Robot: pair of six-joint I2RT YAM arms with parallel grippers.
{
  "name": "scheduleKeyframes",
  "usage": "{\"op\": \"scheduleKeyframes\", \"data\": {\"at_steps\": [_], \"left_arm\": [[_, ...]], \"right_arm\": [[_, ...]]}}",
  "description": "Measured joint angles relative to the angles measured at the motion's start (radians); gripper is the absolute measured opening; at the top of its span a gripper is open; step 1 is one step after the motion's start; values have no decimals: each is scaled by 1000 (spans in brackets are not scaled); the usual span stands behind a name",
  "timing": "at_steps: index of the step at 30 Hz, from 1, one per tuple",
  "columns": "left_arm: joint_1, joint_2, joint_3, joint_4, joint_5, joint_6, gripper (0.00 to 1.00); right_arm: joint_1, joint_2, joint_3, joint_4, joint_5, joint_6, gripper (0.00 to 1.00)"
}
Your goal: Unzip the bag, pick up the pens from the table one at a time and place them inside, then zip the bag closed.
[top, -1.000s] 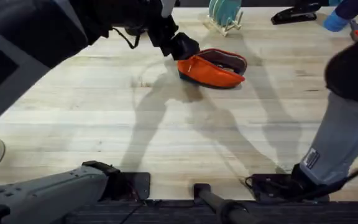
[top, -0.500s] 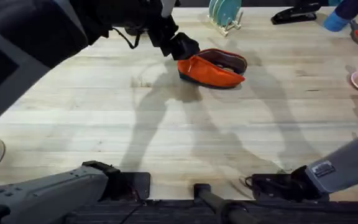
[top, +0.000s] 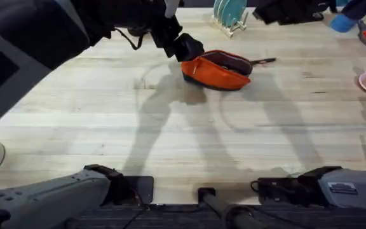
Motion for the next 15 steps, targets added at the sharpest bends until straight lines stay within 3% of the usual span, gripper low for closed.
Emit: {"op": "scheduleKeyframes", "data": {"at_steps": [5, 15], "left_arm": [[0, 0, 0, 0, 0, 0, 994], [0, 0, 0, 0, 0, 0, 994]], "right_arm": [[13, -22, -74, 7, 0, 0, 31], [8, -43, -81, 62, 0, 29, 33]]}}
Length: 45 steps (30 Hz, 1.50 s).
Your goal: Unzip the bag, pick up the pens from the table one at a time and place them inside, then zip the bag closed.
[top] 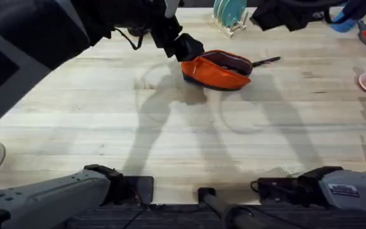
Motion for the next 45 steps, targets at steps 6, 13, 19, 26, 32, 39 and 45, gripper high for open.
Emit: {"op": "scheduleKeyframes", "data": {"at_steps": [6, 13, 19, 26, 32, 39, 45], "left_arm": [[0, 0, 0, 0, 0, 0, 993], [0, 0, 0, 0, 0, 0, 993], [0, 0, 0, 0, 0, 0, 994], [0, 0, 0, 0, 0, 0, 993], [0, 0, 0, 0, 0, 0, 994], [0, 0, 0, 0, 0, 0, 993], [0, 0, 0, 0, 0, 0, 993]], "right_arm": [[-75, -2, 0, 65, 12, 121, 33], [-137, -2, 0, 81, 164, 348, 522], [-140, -2, 0, 59, 286, 548, 996], [-140, -2, 0, -46, 435, 948, 997], [-140, -2, 0, -53, 429, 1153, 998], [-140, -2, 0, -49, 374, 1223, 997], [-140, -2, 0, -31, 334, 1305, 996]]}}
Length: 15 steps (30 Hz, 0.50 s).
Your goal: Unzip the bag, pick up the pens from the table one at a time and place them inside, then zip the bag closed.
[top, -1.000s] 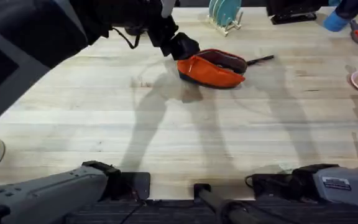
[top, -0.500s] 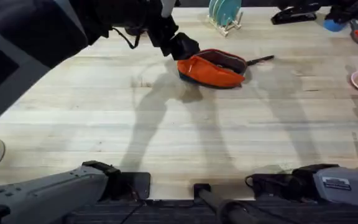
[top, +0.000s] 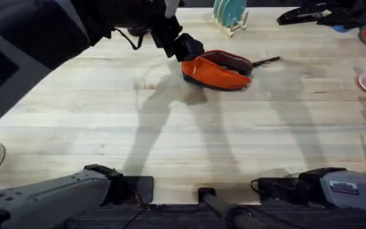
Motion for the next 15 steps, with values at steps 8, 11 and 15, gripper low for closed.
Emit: {"op": "scheduleKeyframes", "data": {"at_steps": [8, 11, 15], "left_arm": [[0, 0, 0, 0, 0, 0, 994], [0, 0, 0, 0, 0, 0, 994], [0, 0, 0, 0, 0, 0, 994]], "right_arm": [[0, 8, 0, -27, 12, 168, 996], [0, 41, 12, -68, 23, 207, 995], [-2, 127, 78, -137, 28, 246, 995]]}}
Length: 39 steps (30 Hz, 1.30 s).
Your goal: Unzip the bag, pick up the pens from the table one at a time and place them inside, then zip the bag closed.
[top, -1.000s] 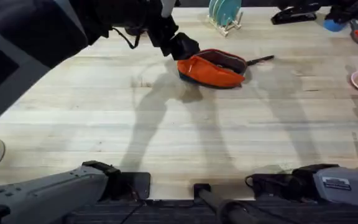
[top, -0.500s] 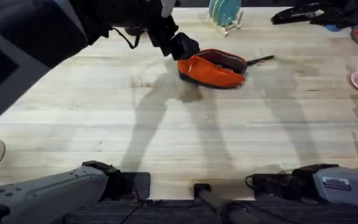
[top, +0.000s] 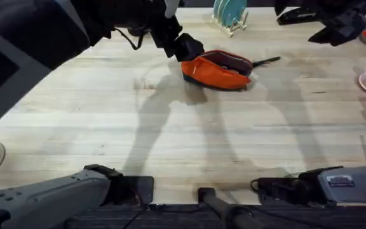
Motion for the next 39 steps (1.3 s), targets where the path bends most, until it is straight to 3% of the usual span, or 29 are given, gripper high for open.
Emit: {"op": "scheduleKeyframes", "data": {"at_steps": [9, 13, 30, 39], "left_arm": [[0, 0, 0, 0, 0, 0, 995], [0, 0, 0, 0, 0, 0, 995], [0, 0, 0, 0, 0, 0, 993], [0, 0, 0, 0, 0, 0, 994]], "right_arm": [[-12, 207, 260, -152, 23, 41, 995], [-25, 263, 325, -192, 25, 61, 995], [-88, 319, 338, -183, 27, 78, 996], [-87, 445, 345, -149, 28, 78, 996]]}}
